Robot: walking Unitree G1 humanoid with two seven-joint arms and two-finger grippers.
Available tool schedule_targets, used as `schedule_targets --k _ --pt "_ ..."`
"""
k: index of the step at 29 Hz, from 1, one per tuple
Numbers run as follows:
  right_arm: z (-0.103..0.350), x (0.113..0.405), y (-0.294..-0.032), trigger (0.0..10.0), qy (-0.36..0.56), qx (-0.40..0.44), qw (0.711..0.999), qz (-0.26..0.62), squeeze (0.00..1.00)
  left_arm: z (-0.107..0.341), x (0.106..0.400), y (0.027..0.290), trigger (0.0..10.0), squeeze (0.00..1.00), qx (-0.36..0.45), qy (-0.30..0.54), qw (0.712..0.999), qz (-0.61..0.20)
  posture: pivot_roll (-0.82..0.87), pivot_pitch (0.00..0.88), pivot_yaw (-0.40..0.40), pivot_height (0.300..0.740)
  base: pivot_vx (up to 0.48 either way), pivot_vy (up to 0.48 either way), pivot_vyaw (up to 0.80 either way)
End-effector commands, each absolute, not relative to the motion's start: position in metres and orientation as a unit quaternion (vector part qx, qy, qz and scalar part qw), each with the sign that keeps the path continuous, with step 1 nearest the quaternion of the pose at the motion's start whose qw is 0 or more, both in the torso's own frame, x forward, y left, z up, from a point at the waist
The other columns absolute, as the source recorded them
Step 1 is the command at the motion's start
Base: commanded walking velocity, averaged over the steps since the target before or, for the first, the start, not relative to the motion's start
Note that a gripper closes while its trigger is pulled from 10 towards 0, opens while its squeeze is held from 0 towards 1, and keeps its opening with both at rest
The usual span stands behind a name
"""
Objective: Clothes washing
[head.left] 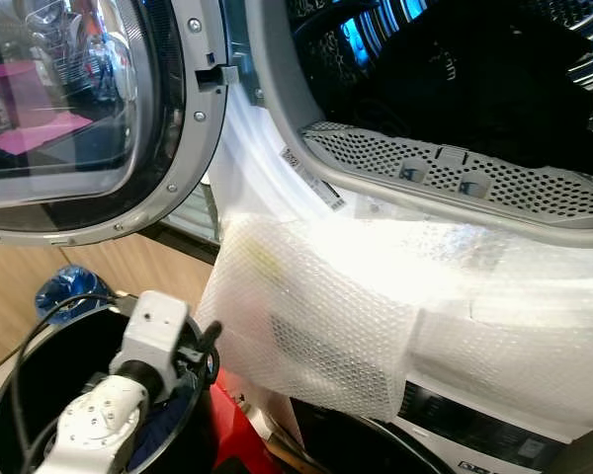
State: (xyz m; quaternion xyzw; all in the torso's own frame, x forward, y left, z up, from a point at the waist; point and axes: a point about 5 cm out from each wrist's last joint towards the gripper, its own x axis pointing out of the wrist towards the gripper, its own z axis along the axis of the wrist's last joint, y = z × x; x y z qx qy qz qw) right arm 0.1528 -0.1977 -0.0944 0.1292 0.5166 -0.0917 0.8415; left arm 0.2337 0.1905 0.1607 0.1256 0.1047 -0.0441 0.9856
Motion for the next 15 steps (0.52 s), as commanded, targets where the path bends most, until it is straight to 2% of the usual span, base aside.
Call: schedule_targets --k 1,2,3,4,5,6,8,9,15 --pt "-0.096 0.152 -0.195 10.0 0.52 0.121 0.841 -0.088 0.0 0.163 0.231 0.198 10.0 0.0 0.136 0.114 0.984 -0.02 0.05 0.09 0.07 0.74 0.0 0.0 0.0" --pt "-0.096 0.152 -0.195 10.0 0.518 0.119 0.842 -0.089 0.0 0.161 0.23 0.208 10.0 0.55 0.128 0.139 0.982 0.008 0.06 0.092 0.069 0.74 0.0 0.0 0.0" --pt "-0.097 0.153 -0.193 10.0 0.516 0.123 0.842 -0.101 0.0 0.155 0.224 0.233 10.0 1.0 0.106 0.202 0.971 0.075 0.06 0.098 0.066 0.74 0.0 0.0 0.0" --pt "-0.097 0.153 -0.193 10.0 0.516 0.123 0.842 -0.101 0.0 0.155 0.224 0.233 10.0 1.0 0.106 0.202 0.971 0.075 0.06 0.098 0.066 0.74 0.0 0.0 0.0" --pt "-0.097 0.153 -0.192 10.0 0.516 0.123 0.841 -0.104 0.0 0.149 0.221 0.243 10.0 1.0 0.108 0.231 0.963 0.086 0.06 0.102 0.067 0.74 0.0 0.0 0.0" --pt "-0.098 0.152 -0.19 10.0 0.519 0.117 0.841 -0.1 0.0 0.14 0.215 0.257 10.0 1.0 0.142 0.265 0.949 0.091 0.06 0.106 0.069 0.74 0.0 0.0 0.0" --pt "-0.098 0.152 -0.189 10.0 0.52 0.115 0.841 -0.099 0.0 0.134 0.212 0.259 10.0 1.0 0.161 0.282 0.943 0.071 0.07 0.106 0.068 0.74 0.0 0.0 0.0" --pt "-0.098 0.153 -0.187 10.0 0.52 0.115 0.841 -0.097 0.0 0.124 0.211 0.256 10.0 1.0 0.174 0.307 0.935 0.025 0.06 0.107 0.07 0.74 0.0 0.0 0.0" --pt "-0.097 0.155 -0.185 10.0 0.518 0.119 0.841 -0.101 0.0 0.102 0.213 0.248 10.0 1.0 0.167 0.332 0.928 -0.033 0.04 0.106 0.069 0.74 0.0 0.0 0.0"
